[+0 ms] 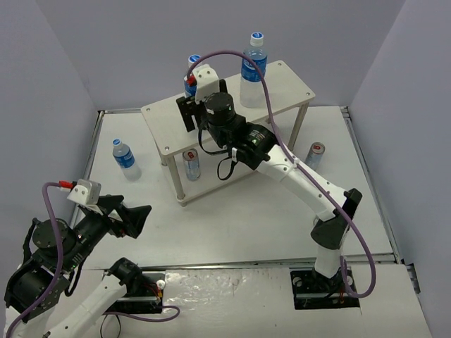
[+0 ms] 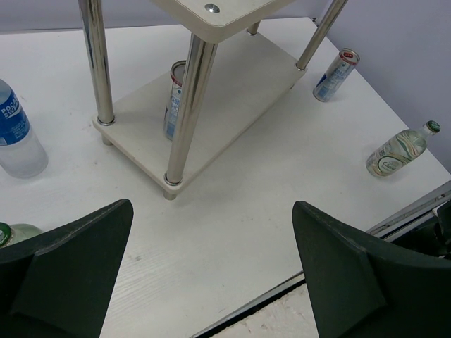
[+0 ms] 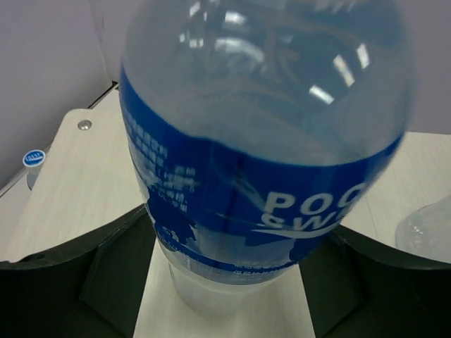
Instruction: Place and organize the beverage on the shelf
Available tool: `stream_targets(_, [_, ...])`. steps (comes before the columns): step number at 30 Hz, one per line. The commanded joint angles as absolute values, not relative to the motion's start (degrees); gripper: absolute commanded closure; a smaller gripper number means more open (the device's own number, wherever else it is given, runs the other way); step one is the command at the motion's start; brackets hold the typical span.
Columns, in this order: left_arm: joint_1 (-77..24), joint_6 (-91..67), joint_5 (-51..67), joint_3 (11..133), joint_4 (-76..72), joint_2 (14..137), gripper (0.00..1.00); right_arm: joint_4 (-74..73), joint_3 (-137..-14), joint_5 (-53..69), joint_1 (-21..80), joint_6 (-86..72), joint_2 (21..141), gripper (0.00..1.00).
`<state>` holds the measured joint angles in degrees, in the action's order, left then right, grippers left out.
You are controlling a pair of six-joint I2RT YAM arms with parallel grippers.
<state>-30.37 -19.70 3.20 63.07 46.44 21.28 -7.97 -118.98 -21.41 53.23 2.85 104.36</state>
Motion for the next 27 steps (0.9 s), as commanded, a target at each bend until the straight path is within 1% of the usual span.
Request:
stream_targets(1, [-30.50, -19.34, 4.04, 63.81, 44.74, 22.50, 0.06, -5.80, -116.11, -23.28, 52.82, 1.94, 100.55, 0.30])
stream_targets(7, [-30.50, -19.60, 4.13, 63.37, 44.65, 22.32, 0.06, -3.87, -110.31, -26.89, 52.47, 1.85, 98.36, 0.33])
stream_targets(8, [-30.50, -19.60, 4.13, 63.28, 44.56, 22.32, 0.06, -3.43, -108.91, -27.07, 52.21, 1.41, 97.91, 0.35])
stream_targets(12, [-30.50, -19.69, 4.22, 62.93, 44.21, 22.32, 0.06, -2.03, -106.01, -26.19, 50.63, 0.62, 96.42, 0.37])
stream_targets(14, [-30.50, -19.77, 4.22, 62.67, 44.03, 22.41, 0.06, -1.50, -105.21, -25.23, 49.32, 0.35, 96.07, 0.41])
stream_targets(17, [-30.50, -19.86, 4.48, 62.23, 43.60, 22.50, 0.06, -1.32, -104.94, -23.21, 47.56, 0.00, 96.41, 0.45])
stream_targets(27, [-30.41, -19.60, 4.22, 61.26, 43.07, 22.94, 0.06, -1.23, -108.28, -20.39, 43.16, 0.00, 99.23, 0.48])
